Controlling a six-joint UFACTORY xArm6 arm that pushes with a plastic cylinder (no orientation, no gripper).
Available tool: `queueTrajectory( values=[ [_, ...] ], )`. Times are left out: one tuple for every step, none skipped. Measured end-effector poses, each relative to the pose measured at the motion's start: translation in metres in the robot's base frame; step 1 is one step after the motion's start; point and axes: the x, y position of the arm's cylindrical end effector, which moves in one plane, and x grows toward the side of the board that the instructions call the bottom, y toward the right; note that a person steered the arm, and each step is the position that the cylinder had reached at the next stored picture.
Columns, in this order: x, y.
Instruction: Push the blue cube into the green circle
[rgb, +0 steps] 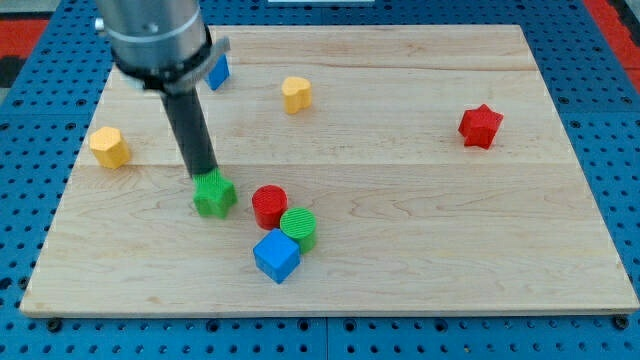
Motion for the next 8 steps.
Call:
queueTrajectory(
  values=[
    [0.043,0.001],
    [0.057,-0.034],
    [0.083,-0.039],
    [0.083,-0.007],
    [0.083,0.002],
    [0.085,0.018],
    [0.091,0.031],
    [0.099,0.045]
  ],
)
